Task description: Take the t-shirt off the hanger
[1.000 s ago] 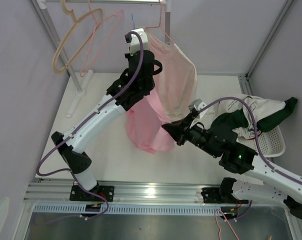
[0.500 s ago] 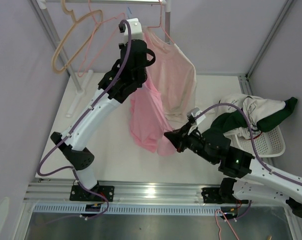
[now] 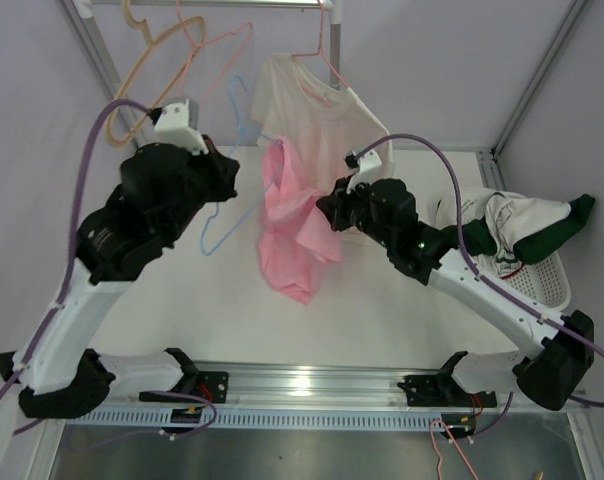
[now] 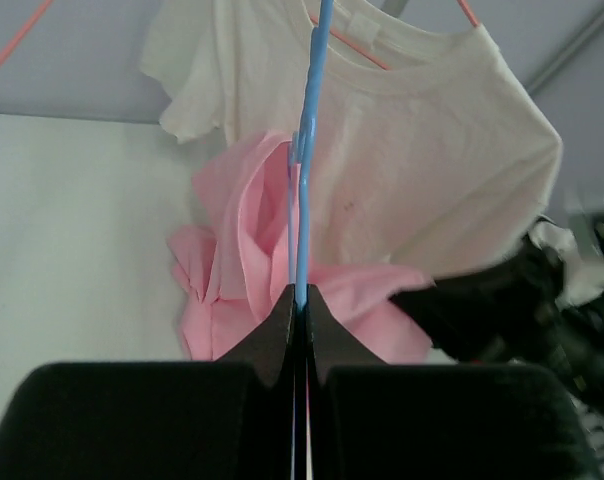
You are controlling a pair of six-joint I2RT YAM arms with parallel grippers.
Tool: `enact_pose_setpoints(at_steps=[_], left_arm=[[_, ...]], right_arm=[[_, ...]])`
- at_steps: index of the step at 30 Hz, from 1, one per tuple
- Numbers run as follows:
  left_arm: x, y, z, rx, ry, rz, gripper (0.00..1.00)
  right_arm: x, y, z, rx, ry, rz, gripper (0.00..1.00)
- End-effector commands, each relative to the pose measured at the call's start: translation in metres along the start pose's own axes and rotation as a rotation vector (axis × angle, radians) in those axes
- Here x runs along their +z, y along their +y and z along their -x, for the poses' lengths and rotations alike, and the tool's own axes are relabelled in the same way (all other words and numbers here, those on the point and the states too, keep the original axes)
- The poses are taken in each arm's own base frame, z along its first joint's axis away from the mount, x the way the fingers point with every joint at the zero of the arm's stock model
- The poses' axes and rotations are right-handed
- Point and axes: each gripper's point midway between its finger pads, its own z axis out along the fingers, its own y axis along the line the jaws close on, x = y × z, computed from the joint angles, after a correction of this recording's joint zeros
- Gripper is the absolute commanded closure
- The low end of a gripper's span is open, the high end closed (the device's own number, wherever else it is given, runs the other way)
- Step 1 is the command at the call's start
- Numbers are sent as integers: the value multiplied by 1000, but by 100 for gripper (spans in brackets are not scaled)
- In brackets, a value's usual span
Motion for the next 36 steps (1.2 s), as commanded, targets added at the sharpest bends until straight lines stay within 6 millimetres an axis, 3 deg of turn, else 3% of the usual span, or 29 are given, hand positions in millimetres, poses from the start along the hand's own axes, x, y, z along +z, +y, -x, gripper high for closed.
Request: enact_pose_setpoints(at_steps=[1, 2, 5, 8, 10, 11, 13, 14, 15, 17, 19, 20, 22, 23, 24, 26, 27, 29, 30, 31, 32, 33, 34, 35, 36], left_arm=[[-43, -6, -19, -41, 105, -151, 99], [-58, -1, -17, -30, 132, -154, 99], [-78, 10, -17, -9, 174, -133, 99], [-86, 24, -6, -8, 102, -98, 99], [-78, 33, -7, 21, 73, -51, 99], [-75, 37, 9, 5, -6, -21, 99], [-55, 45, 1, 59, -35, 31, 99], [-48, 42, 22, 28, -132, 28, 99], [-41, 42, 25, 29, -150, 27, 99], [-24, 47, 37, 22, -194, 44, 99], [-3, 42, 41, 44, -191, 34, 99], [2, 40, 53, 38, -227, 32, 99], [17, 34, 59, 43, -242, 27, 99], [15, 31, 75, 27, -282, 20, 99], [19, 29, 79, 25, -293, 22, 99], [27, 20, 89, 34, -315, 0, 99], [25, 17, 99, 29, -337, -8, 99], [33, 9, 107, 45, -339, -24, 99], [29, 4, 118, 43, -361, -37, 99], [26, 1, 128, 52, -381, -47, 99], [34, -1, 128, 64, -375, -43, 99], [31, -3, 138, 61, -404, -45, 99], [32, -3, 141, 84, -414, -39, 99], [34, -4, 146, 91, -431, -41, 99], [39, -7, 147, 100, -438, -45, 99]], right_arm=[[18, 0, 29, -12, -60, 48, 100], [21, -2, 34, -12, -65, 46, 100], [32, -8, 35, -8, -58, 41, 100], [29, -3, 34, 9, -56, 62, 100], [23, 1, 27, 13, -31, 63, 100], [14, 4, 31, 11, -36, 56, 100], [-3, 1, 29, 5, -2, -2, 100], [-14, 10, 31, 2, 8, 5, 100], [-38, 14, 36, 8, 26, -1, 100], [-70, 29, 67, 13, -26, 8, 100], [-102, 23, 84, -8, -23, -35, 100], [-122, 18, 119, -10, -105, -86, 100], [-141, -1, 136, -72, -121, -186, 100], [-154, -5, 161, -79, -181, -216, 100], [-162, -22, 173, -89, -200, -288, 100], [-160, -35, 193, -132, -212, -341, 100], [-179, -43, 224, -132, -298, -389, 100], [-181, -56, 249, -199, -348, -468, 100], [-199, -61, 278, -197, -446, -529, 100], [-207, -76, 294, -207, -489, -604, 100], [-201, -88, 304, -250, -496, -663, 100], [-217, -90, 331, -243, -597, -698, 100], [-228, -107, 344, -247, -638, -780, 100], [-222, -118, 351, -260, -651, -825, 100], [-230, -122, 368, -291, -713, -864, 100]])
